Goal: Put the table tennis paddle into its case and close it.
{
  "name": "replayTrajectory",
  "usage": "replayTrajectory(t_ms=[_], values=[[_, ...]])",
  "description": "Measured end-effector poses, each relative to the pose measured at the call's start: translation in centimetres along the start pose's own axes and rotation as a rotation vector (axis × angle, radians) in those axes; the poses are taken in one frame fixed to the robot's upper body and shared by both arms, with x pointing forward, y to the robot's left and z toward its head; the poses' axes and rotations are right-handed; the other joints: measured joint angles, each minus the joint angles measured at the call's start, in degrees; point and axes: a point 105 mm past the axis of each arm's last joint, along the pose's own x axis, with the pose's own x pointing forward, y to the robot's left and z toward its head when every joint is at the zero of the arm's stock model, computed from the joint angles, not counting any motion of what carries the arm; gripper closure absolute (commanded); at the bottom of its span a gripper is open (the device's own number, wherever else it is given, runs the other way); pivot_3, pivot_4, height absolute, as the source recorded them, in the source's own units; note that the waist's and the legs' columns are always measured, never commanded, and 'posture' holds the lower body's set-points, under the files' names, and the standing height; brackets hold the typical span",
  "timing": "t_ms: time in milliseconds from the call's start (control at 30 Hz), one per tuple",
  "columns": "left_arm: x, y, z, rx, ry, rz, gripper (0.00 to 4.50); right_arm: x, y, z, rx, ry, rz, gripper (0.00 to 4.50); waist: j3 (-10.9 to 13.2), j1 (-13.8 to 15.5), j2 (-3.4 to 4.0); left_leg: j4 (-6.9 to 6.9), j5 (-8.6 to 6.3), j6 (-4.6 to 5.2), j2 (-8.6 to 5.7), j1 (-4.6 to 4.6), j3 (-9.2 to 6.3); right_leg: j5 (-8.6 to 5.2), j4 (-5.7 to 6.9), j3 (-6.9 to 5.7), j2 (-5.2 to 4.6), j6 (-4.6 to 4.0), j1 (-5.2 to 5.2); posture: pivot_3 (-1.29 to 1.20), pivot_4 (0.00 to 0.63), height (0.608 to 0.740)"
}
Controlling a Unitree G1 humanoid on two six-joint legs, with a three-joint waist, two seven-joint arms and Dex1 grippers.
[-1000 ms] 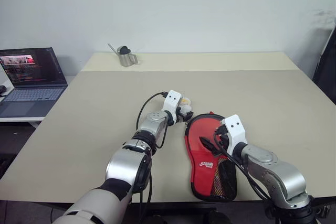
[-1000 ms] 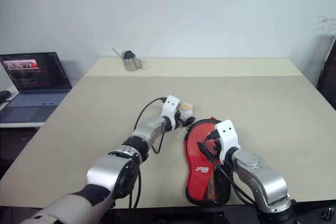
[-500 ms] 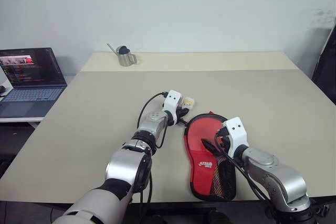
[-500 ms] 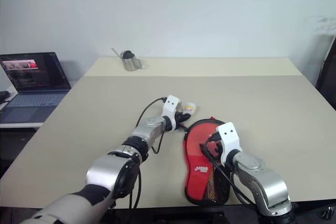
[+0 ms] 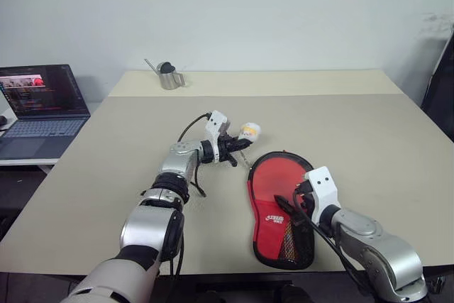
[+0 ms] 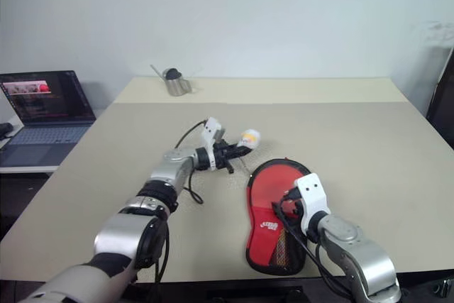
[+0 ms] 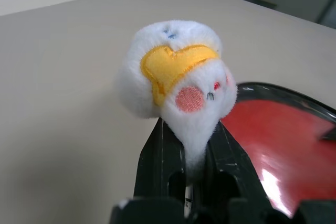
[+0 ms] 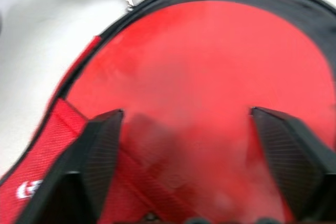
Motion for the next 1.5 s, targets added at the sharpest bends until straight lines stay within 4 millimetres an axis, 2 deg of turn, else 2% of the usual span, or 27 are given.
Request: replayTrajectory(t_ms=[200,400,500,567,733,967,1233,1500], values=[[0.2,-1.0,-1.5,0.019,0.057,-0.05,4.47,0.9,0.6,0.3,-0.01,-0.005,0.012,1.31,0.0,-0.07,0.0,0.0,0.0,0.0,0.03,0.02,-0.02,0.0,0.01,-0.01,0.02,0.0,-0.01,0.0,0.15,0.74],[0.5,-1.3,-1.5,0.036,0.066,-0.062,4.47,1.9,0.1,0.6,-0.032,-0.021,-0.023,1.31,0.0,0.0,0.0,0.01,0.0,0.0,0.01,0.01,0.0,0.0,0.0,0.0,0.02,0.0,0.0,0.0,0.15,0.74],[0.6,-1.3,-1.4,0.049,0.061,-0.061,4.47,2.2,-0.2,0.7,-0.027,-0.029,-0.032,0.73,0.0,-0.01,0.0,0.02,0.0,0.0,0.02,0.03,-0.01,0.01,0.02,0.0,0.02,0.01,0.02,0.0,0.15,0.74],[0.7,-1.3,-1.3,0.056,0.057,-0.061,4.47,2.4,-0.4,0.7,-0.03,-0.031,-0.04,0.05,-0.01,0.0,-0.01,0.05,0.0,0.0,0.02,0.03,-0.01,0.01,0.02,0.0,0.02,0.02,0.03,0.0,0.15,0.74],[1.0,-1.6,-1.2,0.07,0.057,-0.067,4.47,2.6,-0.8,0.6,-0.044,-0.02,-0.06,0.0,-0.02,0.0,-0.02,0.06,0.0,0.0,0.01,0.04,-0.01,0.01,0.02,0.0,0.02,0.02,0.04,0.0,0.15,0.74],[3.6,-2.7,-2.8,0.2,0.194,-0.087,4.47,2.6,-0.6,0.2,-0.045,-0.007,-0.057,0.0,-0.18,0.16,-0.24,0.07,0.0,0.0,0.0,0.07,-0.03,0.02,0.02,-0.02,0.02,0.03,0.1,0.0,0.15,0.74],[8.2,-4.8,-0.8,0.378,0.233,-0.097,4.47,2.6,-0.2,-0.5,-0.023,0.005,-0.053,0.0,-0.29,0.08,-0.36,0.04,0.0,0.0,0.03,0.08,-0.01,0.01,0.0,-0.03,0.02,0.03,0.1,0.0,0.15,0.74],[9.4,-4.8,-0.6,0.403,0.241,-0.02,4.47,2.5,0.3,-0.8,-0.007,-0.001,-0.061,0.0,-0.39,0.13,-0.4,0.09,0.0,0.0,0.01,0.09,-0.04,0.04,0.0,-0.04,0.0,0.07,0.15,0.0,0.15,0.74]])
